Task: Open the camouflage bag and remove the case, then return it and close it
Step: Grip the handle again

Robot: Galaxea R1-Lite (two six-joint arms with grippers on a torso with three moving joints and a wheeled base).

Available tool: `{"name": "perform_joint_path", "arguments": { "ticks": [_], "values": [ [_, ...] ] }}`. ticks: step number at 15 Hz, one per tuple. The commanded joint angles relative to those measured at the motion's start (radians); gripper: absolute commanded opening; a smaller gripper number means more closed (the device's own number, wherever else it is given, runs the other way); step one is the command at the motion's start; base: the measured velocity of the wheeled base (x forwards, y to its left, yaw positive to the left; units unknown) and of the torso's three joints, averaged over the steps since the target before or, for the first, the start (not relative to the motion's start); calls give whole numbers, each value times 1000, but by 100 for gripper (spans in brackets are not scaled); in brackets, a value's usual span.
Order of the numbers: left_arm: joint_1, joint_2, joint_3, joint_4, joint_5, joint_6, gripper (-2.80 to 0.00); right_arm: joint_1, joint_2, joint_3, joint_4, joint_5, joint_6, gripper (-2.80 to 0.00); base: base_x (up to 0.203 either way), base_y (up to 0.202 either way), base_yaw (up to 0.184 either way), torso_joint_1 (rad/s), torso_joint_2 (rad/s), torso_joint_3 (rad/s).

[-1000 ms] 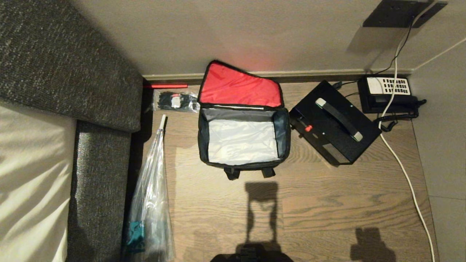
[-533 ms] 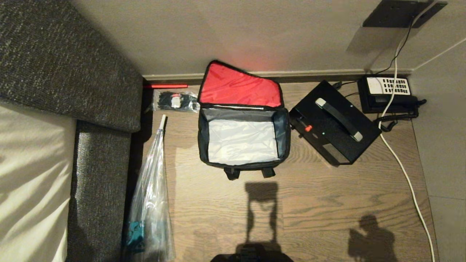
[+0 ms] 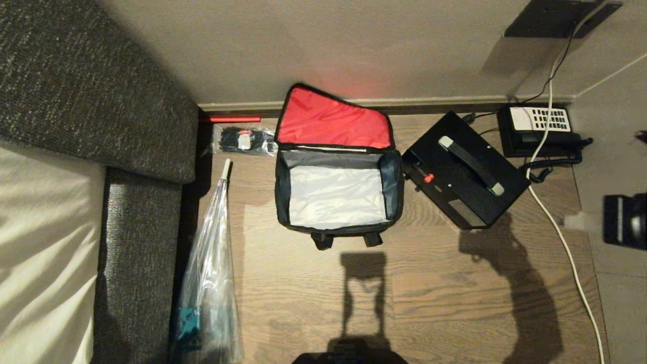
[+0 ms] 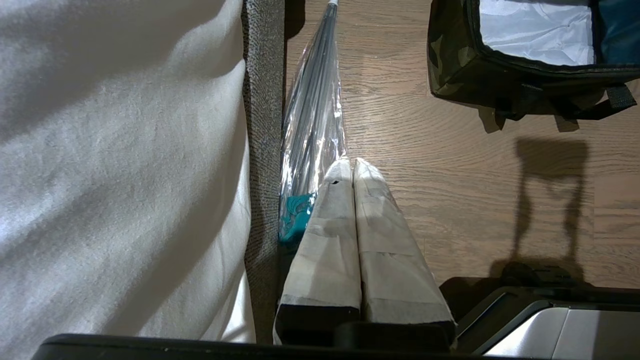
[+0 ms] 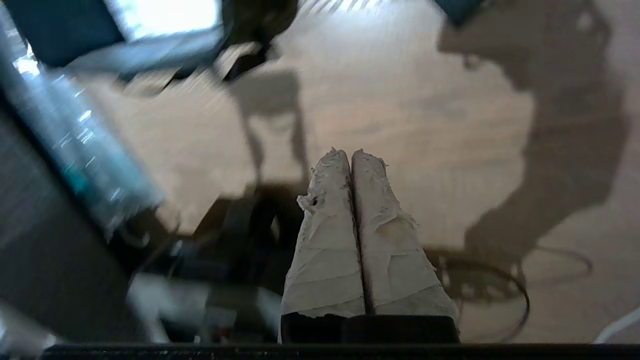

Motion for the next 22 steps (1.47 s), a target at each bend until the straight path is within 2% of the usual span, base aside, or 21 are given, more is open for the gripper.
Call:
{"name": "perform_joint_path", "arguments": {
  "ticks": [1, 4, 5, 9, 11, 12, 16, 17, 18, 21, 22],
  "values": [
    [0, -2, 0, 0, 0, -1, -280, -1, 338, -43, -179, -3, -3, -280, 0, 0, 0, 0, 0, 0],
    [0, -2, 0, 0, 0, -1, -280, 2, 495, -78, -444, -5, -115, -280, 0, 0, 0, 0, 0, 0],
    [0, -2, 0, 0, 0, -1, -280, 2, 514, -120, -481, 5, -140, 0, 0, 0, 0, 0, 0, 0],
    [0, -2, 0, 0, 0, -1, -280, 47, 522, -151, -531, 34, -294, 0, 0, 0, 0, 0, 0, 0],
    [0, -2, 0, 0, 0, -1, -280, 73, 547, -119, -549, -22, -343, 0, 0, 0, 0, 0, 0, 0],
    [0, -2, 0, 0, 0, -1, -280, 83, 569, -113, -577, -118, -384, 0, 0, 0, 0, 0, 0, 0],
    [0, -2, 0, 0, 0, -1, -280, 153, 651, -65, -848, -641, -569, 0, 0, 0, 0, 0, 0, 0],
    [0, -2, 0, 0, 0, -1, -280, 174, 678, -64, -900, -738, -623, 0, 0, 0, 0, 0, 0, 0],
    [0, -2, 0, 0, 0, -1, -280, 188, 700, -66, -931, -791, -695, 0, 0, 0, 0, 0, 0, 0],
    [0, -2, 0, 0, 0, -1, -280, 199, 726, -82, -1049, -808, -839, 0, 0, 0, 0, 0, 0, 0],
    [0, -2, 0, 0, 0, -1, -280, 200, 736, -80, -1099, -809, -912, 0, 0, 0, 0, 0, 0, 0]
  ]
}}
